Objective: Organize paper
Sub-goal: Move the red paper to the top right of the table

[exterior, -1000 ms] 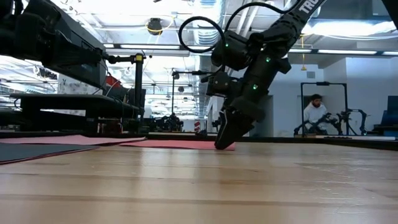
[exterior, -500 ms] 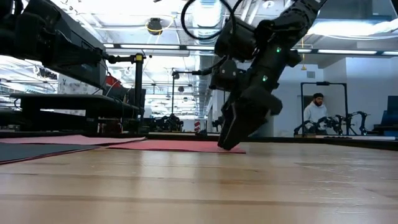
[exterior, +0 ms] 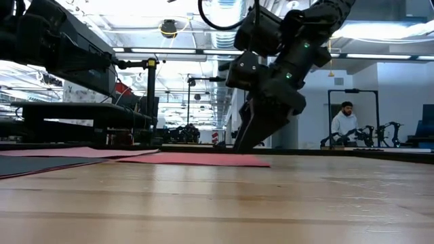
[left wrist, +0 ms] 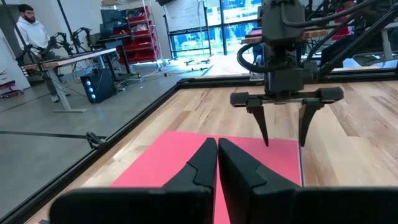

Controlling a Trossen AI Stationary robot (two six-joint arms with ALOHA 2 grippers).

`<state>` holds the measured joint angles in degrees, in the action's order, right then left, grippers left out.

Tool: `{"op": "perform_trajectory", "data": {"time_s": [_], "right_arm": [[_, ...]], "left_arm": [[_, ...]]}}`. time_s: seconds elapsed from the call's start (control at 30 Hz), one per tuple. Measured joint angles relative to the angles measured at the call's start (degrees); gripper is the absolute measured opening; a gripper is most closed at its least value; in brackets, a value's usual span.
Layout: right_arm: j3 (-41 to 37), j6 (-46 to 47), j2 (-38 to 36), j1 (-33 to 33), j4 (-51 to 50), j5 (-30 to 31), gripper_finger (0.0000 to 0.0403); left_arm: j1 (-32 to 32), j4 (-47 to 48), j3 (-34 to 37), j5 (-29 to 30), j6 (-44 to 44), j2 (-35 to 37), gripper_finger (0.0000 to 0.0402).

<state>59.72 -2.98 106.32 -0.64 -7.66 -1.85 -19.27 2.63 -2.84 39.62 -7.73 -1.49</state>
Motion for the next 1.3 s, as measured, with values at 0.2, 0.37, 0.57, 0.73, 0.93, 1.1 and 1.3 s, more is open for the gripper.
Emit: {"op": "perform_trajectory", "data": {"time_s": [0.2, 0.37, 0.57, 0.73, 0.93, 1.1, 1.3], "right_arm": [[0.0, 0.7, 0.0, 0.1, 1.3, 0.1, 0.0260], [0.1, 3.0, -0.1, 0.0, 2.8, 0.1, 0.0260], [0.1, 1.6, -0.1, -1.8, 2.8, 0.2, 0.0260], [0.0, -1.8, -0.1, -3.9, -1.5, 1.4, 0.0260], [-0.1, -2.0, -0.1, -5.8, -8.2, 9.0, 0.0260], [0.0, -2.4, -0.2, -5.9, -8.6, 12.2, 0.0260], [0.0, -3.0, -0.2, -4.8, -8.6, 12.5, 0.0246]], "left_arm": [[0.0, 0.0, 0.0, 0.0, 0.0, 0.0, 0.0000], [0.0, -3.0, 0.3, 0.0, -9.6, 0.0, 0.0000], [0.0, -11.6, 0.3, -0.5, -23.7, 0.1, 0.0000], [0.0, -11.2, 0.3, -0.5, -21.3, 0.0, 0.0000], [0.0, -10.5, 0.2, -0.6, -12.3, 0.0, 0.0000], [0.0, -10.6, 0.2, -0.6, -6.0, 0.0, 0.0000], [0.0, -11.1, 0.1, -0.7, -2.0, 0.0, 0.0000]]}}
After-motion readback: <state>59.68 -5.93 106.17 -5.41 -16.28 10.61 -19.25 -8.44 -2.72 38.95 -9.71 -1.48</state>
